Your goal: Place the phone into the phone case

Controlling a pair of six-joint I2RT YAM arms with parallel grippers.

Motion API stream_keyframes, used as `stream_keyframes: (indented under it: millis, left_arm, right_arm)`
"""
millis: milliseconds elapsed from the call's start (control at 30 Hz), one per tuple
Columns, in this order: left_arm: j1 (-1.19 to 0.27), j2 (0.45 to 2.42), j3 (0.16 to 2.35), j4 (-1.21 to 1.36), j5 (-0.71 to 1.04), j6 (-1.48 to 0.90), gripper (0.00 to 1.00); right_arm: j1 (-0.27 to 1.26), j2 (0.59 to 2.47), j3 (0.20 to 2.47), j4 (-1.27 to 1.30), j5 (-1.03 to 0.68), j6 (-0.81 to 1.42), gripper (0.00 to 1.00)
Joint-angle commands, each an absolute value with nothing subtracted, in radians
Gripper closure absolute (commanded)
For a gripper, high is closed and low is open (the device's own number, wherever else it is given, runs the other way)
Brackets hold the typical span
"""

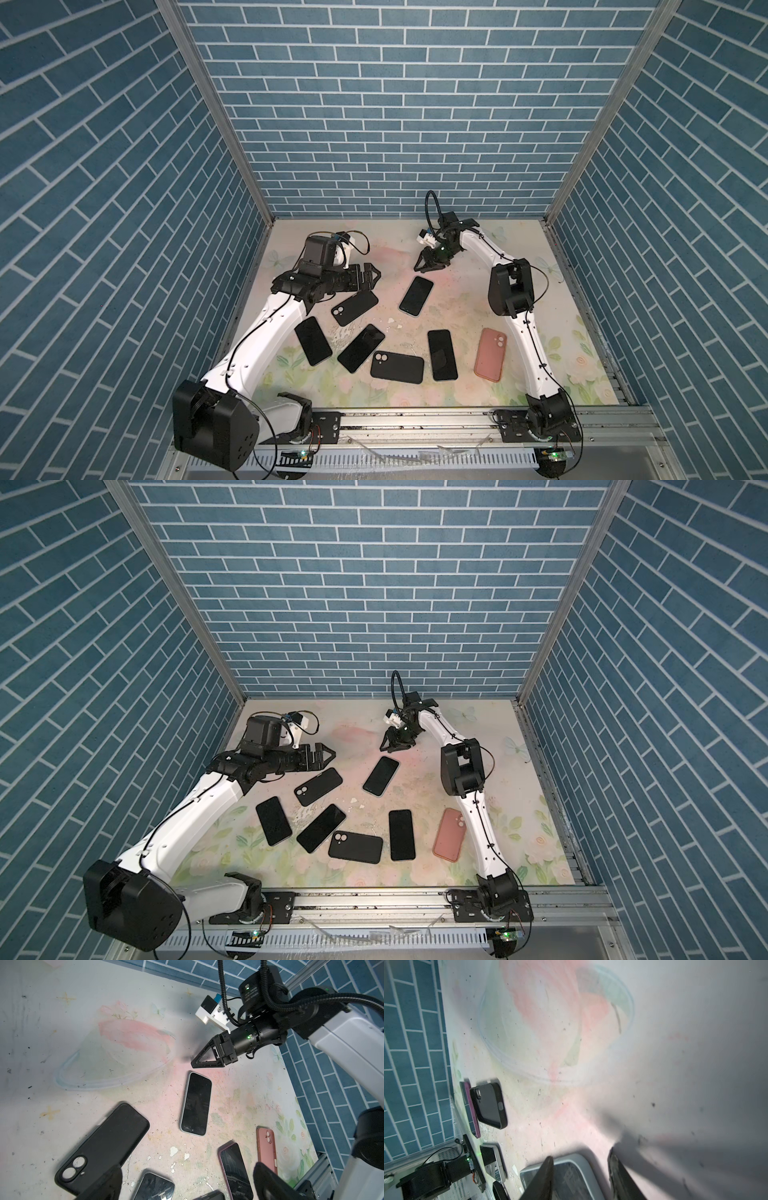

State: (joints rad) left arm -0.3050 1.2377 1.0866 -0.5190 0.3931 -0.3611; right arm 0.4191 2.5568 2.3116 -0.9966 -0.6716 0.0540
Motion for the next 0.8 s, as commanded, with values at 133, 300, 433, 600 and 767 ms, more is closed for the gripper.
stream_keyframes:
  millis: [133, 300, 433, 600, 767]
  left_arm:
    - [-0.353, 1.181, 1.082, -0.574, 0.313, -0.363, 0.0]
    - [-0.48, 1.15, 1.069, -0.619, 0.217, -0.346, 0.0]
    - [-0.611, 1.173, 1.072, -0.678, 0.112, -0.399, 0.0]
    - [-0.808, 1.263, 1.089, -0.756, -0.005, -0.561, 0.0]
    - [-0.987, 1.387, 1.105, -0.751, -0.045, -0.728, 0.01]
  right_arm:
    - [0.42, 2.004, 1.896, -0.74, -0.447, 0.129, 0.48]
    - [0.42, 1.646, 1.496, -0.586, -0.304, 0.203, 0.43]
    - [0.422, 1.441, 1.289, -0.619, -0.236, 0.25, 0.41]
    - [0.421, 1.229, 1.101, -0.733, -0.162, 0.319, 0.4]
    - [0.42, 1.034, 0.96, -0.795, -0.094, 0.394, 0.39]
